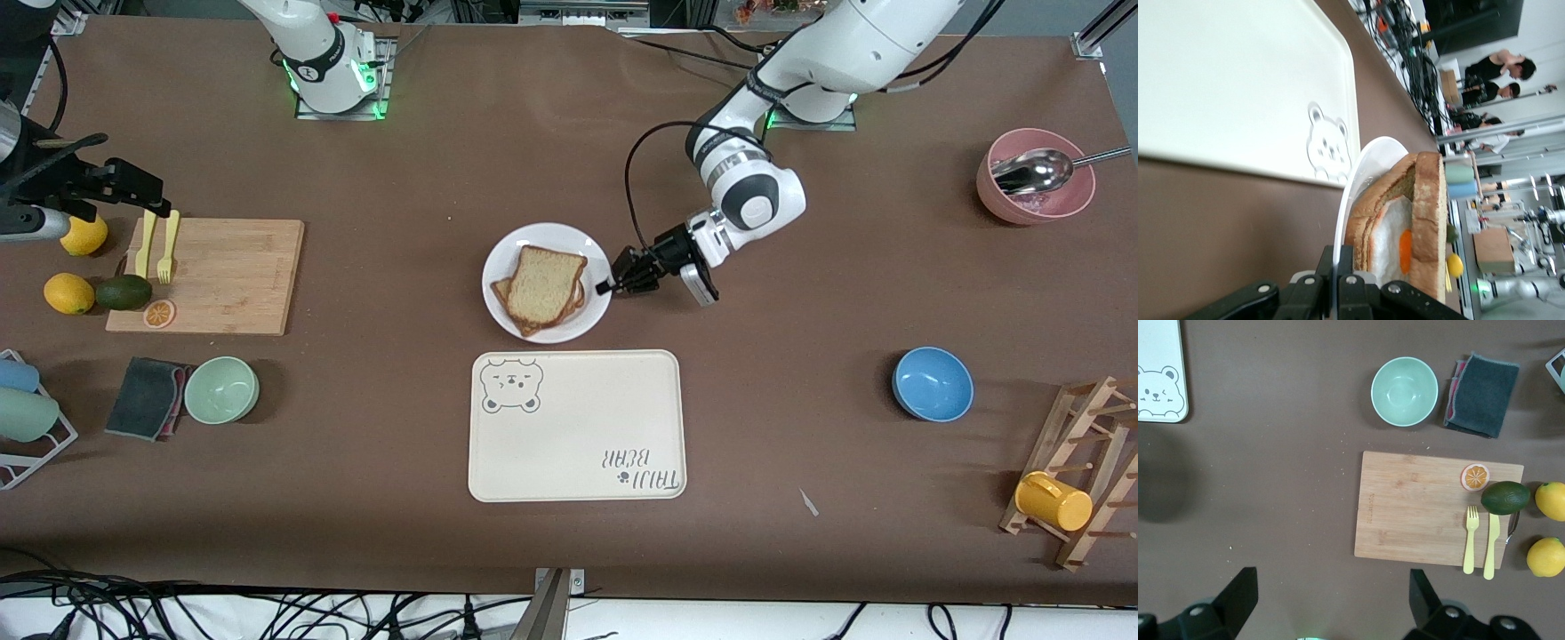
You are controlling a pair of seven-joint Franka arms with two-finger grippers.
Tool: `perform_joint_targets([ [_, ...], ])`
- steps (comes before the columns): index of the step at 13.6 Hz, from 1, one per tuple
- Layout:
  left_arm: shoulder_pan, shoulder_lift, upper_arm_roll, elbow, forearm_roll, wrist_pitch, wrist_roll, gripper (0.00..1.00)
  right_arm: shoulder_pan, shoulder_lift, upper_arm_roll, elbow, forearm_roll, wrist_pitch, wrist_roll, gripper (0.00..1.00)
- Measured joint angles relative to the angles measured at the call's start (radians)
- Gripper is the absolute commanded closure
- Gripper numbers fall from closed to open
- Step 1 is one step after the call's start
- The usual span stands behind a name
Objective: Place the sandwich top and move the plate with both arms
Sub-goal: 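Slide the plate with the left gripper onto the cream bear tray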
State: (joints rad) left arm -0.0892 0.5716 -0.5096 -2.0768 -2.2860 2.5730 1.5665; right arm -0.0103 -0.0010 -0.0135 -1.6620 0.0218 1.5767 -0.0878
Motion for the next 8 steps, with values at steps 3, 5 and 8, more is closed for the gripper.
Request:
perform_joint_targets([
  [3, 0.003, 0.09, 0.008, 0.129, 0.0, 0.067, 0.0, 1.0, 0.0, 0.0, 0.0, 0.0, 0.0, 0.0, 0.0, 0.0],
  [5, 0.003, 0.142, 0.018, 0.206, 0.0, 0.095, 0.0, 1.0, 0.0, 0.0, 0.0, 0.0, 0.0, 0.0, 0.0, 0.0],
  [8, -0.001, 0.214, 0.043, 0.311, 0.0, 0.114, 0.0, 1.0, 0.0, 0.0, 0.0, 0.0, 0.0, 0.0, 0.0, 0.0],
])
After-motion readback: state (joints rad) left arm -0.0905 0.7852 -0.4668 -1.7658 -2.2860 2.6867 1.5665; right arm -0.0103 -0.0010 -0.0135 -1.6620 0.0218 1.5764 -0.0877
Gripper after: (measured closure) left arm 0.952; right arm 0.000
